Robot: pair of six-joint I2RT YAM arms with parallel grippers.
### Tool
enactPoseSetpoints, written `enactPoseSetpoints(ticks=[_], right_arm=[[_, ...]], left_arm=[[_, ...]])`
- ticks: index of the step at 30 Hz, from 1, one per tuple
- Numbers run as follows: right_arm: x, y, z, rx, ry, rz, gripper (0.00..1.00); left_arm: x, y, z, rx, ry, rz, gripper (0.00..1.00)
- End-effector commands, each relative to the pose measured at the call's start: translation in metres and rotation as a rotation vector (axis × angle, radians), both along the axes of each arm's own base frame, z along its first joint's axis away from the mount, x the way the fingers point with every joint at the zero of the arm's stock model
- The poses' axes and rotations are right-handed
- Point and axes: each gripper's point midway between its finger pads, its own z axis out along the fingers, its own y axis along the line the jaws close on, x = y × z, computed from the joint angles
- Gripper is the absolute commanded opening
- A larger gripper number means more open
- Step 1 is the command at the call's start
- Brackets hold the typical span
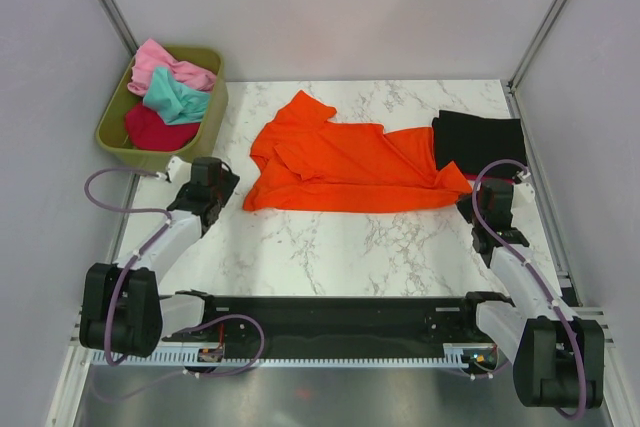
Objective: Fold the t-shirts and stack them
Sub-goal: Fold the tshirt
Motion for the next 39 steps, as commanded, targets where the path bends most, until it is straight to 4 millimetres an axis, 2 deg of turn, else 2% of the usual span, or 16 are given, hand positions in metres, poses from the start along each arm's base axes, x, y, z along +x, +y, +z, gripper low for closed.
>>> enactPoseSetpoints(ticks=[1, 6, 9, 15, 21, 24, 26, 27, 28, 29, 30, 31, 33, 35, 37, 39], right_arm=[[-0.002, -0.006, 0.000, -0.024, -0.002, -0.020, 0.00], [-0.002, -0.006, 0.000, -0.024, 0.000, -0.020, 0.00], [-0.002, -0.006, -0.001, -0.023, 0.002, -0.019, 0.00], [-0.001, -0.006, -0.001, -0.024, 0.004, -0.014, 0.00], [-0.002, -0.006, -0.003, -0.026, 0.009, -0.015, 0.00], [-0.002, -0.006, -0.002, -0.025, 0.005, -0.016, 0.00], [-0.002, -0.006, -0.002, -0.025, 0.005, -0.017, 0.00], [-0.002, -0.006, -0.002, -0.025, 0.004, -0.019, 0.00], [-0.003, -0.006, -0.002, -0.026, 0.004, -0.020, 0.00], [-0.003, -0.006, -0.002, -0.025, 0.004, -0.019, 0.00], [-0.003, -0.006, -0.002, -0.026, 0.002, -0.017, 0.00], [-0.004, -0.006, -0.002, -0.026, 0.004, -0.015, 0.00], [-0.003, -0.004, -0.003, -0.019, 0.002, -0.005, 0.00], [-0.004, -0.001, -0.007, -0.011, 0.008, 0.005, 0.00], [-0.003, 0.000, -0.009, -0.003, 0.016, 0.011, 0.00], [-0.003, 0.002, -0.011, 0.001, 0.022, 0.019, 0.00]], left_arm=[[-0.009, -0.015, 0.001, 0.005, 0.021, -0.106, 0.72], [-0.025, -0.045, -0.011, -0.127, 0.021, -0.194, 0.72], [-0.029, -0.052, -0.018, -0.150, 0.040, -0.225, 0.72], [-0.026, -0.056, -0.032, -0.157, 0.067, -0.244, 0.69], [-0.018, -0.055, -0.049, -0.152, 0.099, -0.222, 0.61], [-0.014, -0.050, -0.055, -0.132, 0.118, -0.198, 0.52], [-0.011, -0.044, -0.054, -0.109, 0.112, -0.172, 0.34], [-0.009, -0.041, -0.051, -0.095, 0.103, -0.167, 0.25], [-0.006, -0.037, -0.046, -0.082, 0.090, -0.159, 0.09], [-0.007, -0.029, -0.043, -0.057, 0.093, -0.134, 0.02], [-0.007, -0.023, -0.038, -0.034, 0.086, -0.122, 0.02], [-0.005, -0.018, -0.022, -0.018, 0.043, -0.108, 0.02], [-0.010, -0.002, -0.005, 0.050, 0.009, -0.066, 0.02], [-0.016, 0.008, 0.022, 0.095, -0.078, -0.041, 0.02], [-0.023, 0.014, 0.035, 0.108, -0.132, -0.025, 0.02], [-0.027, 0.014, 0.034, 0.110, -0.136, -0.028, 0.07]])
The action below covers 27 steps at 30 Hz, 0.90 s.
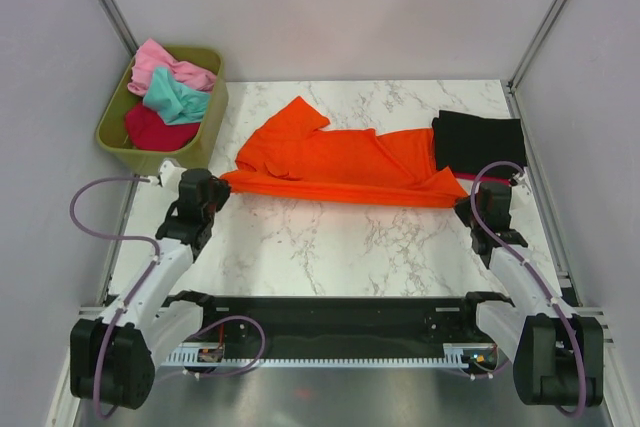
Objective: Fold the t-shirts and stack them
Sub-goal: Fold the tshirt
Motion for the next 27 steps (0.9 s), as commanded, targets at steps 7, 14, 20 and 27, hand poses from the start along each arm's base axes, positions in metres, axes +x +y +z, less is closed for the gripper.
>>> enactPoseSetpoints(ticks=[7, 14, 20, 27], right_arm=[[-0.003, 0.007, -0.008, 0.016, 0.010, 0.041, 0.00], [-0.004, 0.008, -0.007, 0.021, 0.002, 0.048, 0.00], [-0.003, 0.009, -0.004, 0.021, -0.007, 0.053, 0.00], [-0.002, 0.009, -0.004, 0.021, -0.006, 0.053, 0.00]], left_arm=[[-0.018, 0.020, -0.021, 0.084, 0.105, 0.059, 0.31], [-0.030, 0.014, -0.027, 0.052, 0.154, 0.036, 0.77], [-0.046, -0.001, -0.034, 0.001, 0.210, -0.037, 0.79], [-0.057, -0.016, -0.041, -0.052, 0.177, -0.097, 0.72]])
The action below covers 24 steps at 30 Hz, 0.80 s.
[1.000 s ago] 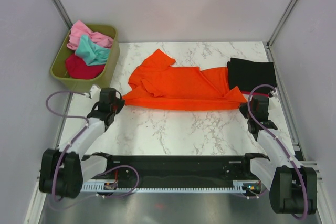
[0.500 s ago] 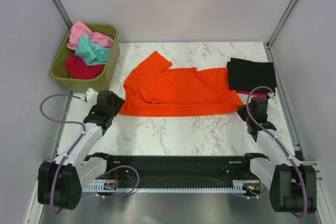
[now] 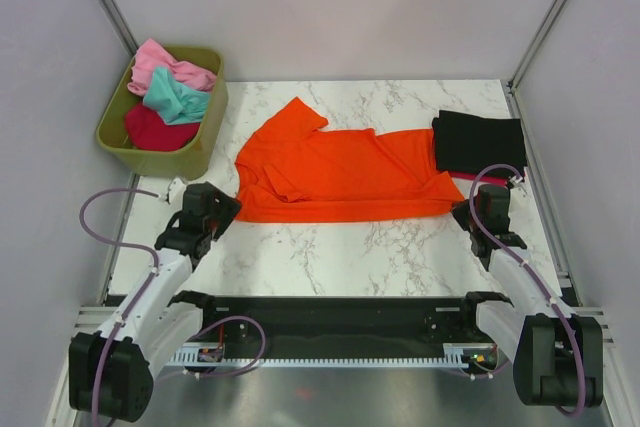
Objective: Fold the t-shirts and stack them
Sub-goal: Fold the tshirt
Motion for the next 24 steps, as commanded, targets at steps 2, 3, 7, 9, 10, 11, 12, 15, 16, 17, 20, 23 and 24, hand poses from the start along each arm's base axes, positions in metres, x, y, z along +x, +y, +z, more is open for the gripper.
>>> enactPoseSetpoints(ticks=[2, 3, 7, 9, 10, 11, 12, 15, 16, 17, 20, 23, 24], right_arm=[[0.005, -0.001, 0.008, -0.007, -0.035, 0.001, 0.00], [0.005, -0.002, 0.008, -0.008, -0.035, 0.000, 0.00], [0.005, -0.002, 0.009, -0.008, -0.037, -0.003, 0.00], [0.005, -0.002, 0.008, -0.008, -0.034, -0.003, 0.00], [0.005, -0.002, 0.008, -0.008, -0.034, -0.003, 0.00], [0.005, -0.002, 0.007, -0.007, -0.032, -0.002, 0.00], [0.005, -0.002, 0.007, -0.007, -0.032, -0.002, 0.00], [0.005, -0.002, 0.007, -0.008, -0.029, -0.001, 0.00], [0.005, -0.002, 0.008, -0.007, -0.032, -0.002, 0.00], [0.005, -0.002, 0.007, -0.008, -0.032, -0.001, 0.00], [0.004, -0.002, 0.006, -0.007, -0.029, -0.004, 0.00], [0.005, -0.002, 0.007, -0.003, -0.033, -0.005, 0.00], [0.004, -0.002, 0.006, -0.003, -0.028, -0.005, 0.00]], left_arm=[[-0.007, -0.012, -0.013, -0.051, 0.004, -0.043, 0.65], [-0.004, -0.015, -0.011, -0.062, -0.015, -0.049, 0.63], [0.000, -0.025, -0.020, -0.108, -0.020, -0.068, 0.60], [0.003, -0.027, -0.026, -0.111, -0.014, -0.070, 0.64], [0.005, -0.029, -0.028, -0.114, -0.008, -0.073, 0.66], [0.008, -0.030, -0.027, -0.115, -0.008, -0.078, 0.69], [0.009, -0.032, -0.033, -0.112, 0.014, -0.083, 0.70], [0.015, -0.033, -0.041, -0.094, 0.048, -0.074, 0.72], [0.018, -0.033, -0.042, -0.091, 0.048, -0.073, 0.72], [0.018, -0.032, -0.045, -0.085, 0.061, -0.064, 0.71], [0.019, -0.024, -0.059, -0.064, 0.097, -0.012, 0.70], [0.024, -0.017, -0.067, -0.050, 0.104, 0.038, 0.66], [0.027, -0.015, -0.068, -0.044, 0.105, 0.056, 0.63]])
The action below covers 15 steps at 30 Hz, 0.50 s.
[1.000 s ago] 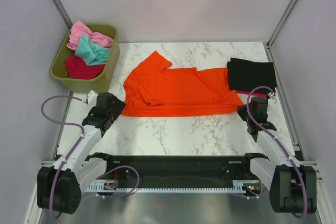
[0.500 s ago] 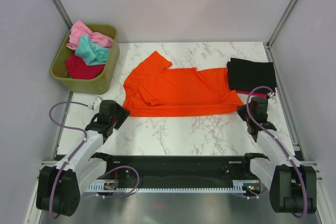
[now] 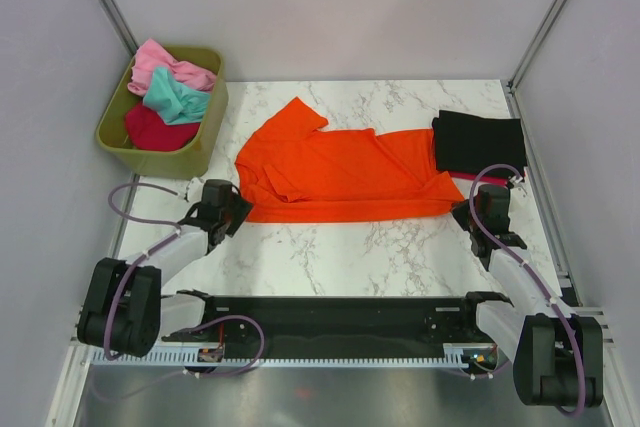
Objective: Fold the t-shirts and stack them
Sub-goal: Fold the tshirt
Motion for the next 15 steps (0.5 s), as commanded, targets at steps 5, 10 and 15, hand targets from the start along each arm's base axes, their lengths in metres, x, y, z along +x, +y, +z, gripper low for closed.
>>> enactPoseSetpoints(ticks=[5, 10, 15], right_arm=[[0.004, -0.002, 0.007, -0.004, -0.033, -0.005, 0.00], [0.004, -0.002, 0.007, -0.002, -0.034, -0.006, 0.00], [0.015, -0.003, 0.020, -0.003, -0.024, -0.010, 0.00]], left_arm=[[0.003, 0.027, -0.025, 0.057, 0.067, 0.186, 0.24], [0.013, 0.031, -0.009, 0.063, 0.036, 0.205, 0.02], [0.029, 0.028, 0.041, 0.057, -0.061, 0.170, 0.02]])
